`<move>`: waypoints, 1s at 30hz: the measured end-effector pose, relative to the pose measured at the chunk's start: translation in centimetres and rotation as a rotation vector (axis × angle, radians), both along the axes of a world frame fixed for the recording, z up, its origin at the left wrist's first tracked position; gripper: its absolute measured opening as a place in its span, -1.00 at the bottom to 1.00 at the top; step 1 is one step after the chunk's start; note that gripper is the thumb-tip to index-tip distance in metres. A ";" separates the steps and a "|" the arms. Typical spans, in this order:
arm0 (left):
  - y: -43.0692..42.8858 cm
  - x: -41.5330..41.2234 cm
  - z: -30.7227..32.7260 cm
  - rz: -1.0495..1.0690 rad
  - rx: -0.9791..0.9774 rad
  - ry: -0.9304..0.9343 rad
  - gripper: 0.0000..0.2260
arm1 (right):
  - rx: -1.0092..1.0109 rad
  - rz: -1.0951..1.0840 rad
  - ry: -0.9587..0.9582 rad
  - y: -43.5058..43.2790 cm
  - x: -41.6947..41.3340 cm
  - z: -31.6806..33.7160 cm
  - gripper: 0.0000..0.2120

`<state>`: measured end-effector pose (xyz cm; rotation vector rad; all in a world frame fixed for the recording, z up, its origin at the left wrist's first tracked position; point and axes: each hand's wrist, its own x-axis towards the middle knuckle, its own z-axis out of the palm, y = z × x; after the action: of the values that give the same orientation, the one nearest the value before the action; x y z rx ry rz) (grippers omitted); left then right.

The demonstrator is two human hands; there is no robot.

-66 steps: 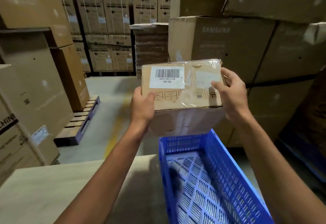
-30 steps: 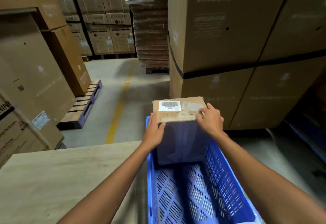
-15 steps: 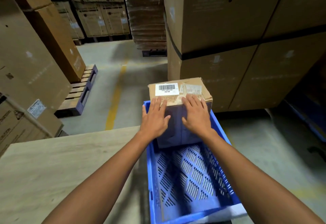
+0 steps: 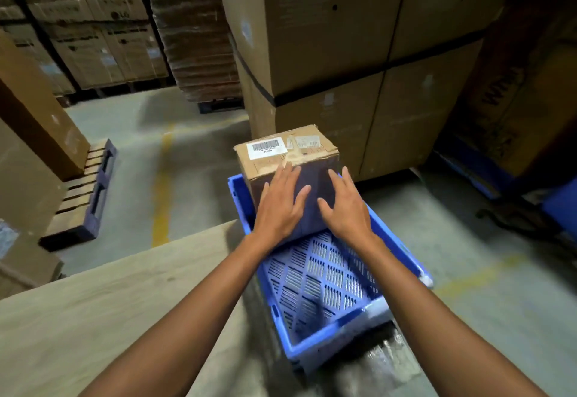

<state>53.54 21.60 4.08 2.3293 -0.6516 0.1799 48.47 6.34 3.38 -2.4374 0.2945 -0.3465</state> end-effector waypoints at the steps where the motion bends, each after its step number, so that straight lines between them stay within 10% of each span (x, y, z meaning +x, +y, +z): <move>1: -0.5 -0.9 -0.2 -0.048 -0.021 0.014 -0.45 | 0.026 -0.050 0.001 0.0 -1.7 -0.2 -0.32; 14: -10.5 -20.4 -2.8 -0.635 -0.221 0.322 -0.55 | 0.087 -0.752 -0.014 -1.7 -29.0 -2.5 -0.46; 20: -17.2 -30.2 -4.5 -0.599 -0.264 1.074 -0.51 | 0.161 -1.054 -0.002 -4.9 -42.4 -3.3 -0.54; 30: -26.3 -44.5 -11.7 -0.612 0.033 1.253 -0.45 | 0.492 -1.390 0.086 -11.7 -63.2 -10.1 -0.55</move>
<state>9.01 -4.68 -7.63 1.6643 -0.6141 -1.4245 -14.75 -5.38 -6.74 -1.4143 1.8405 -0.6240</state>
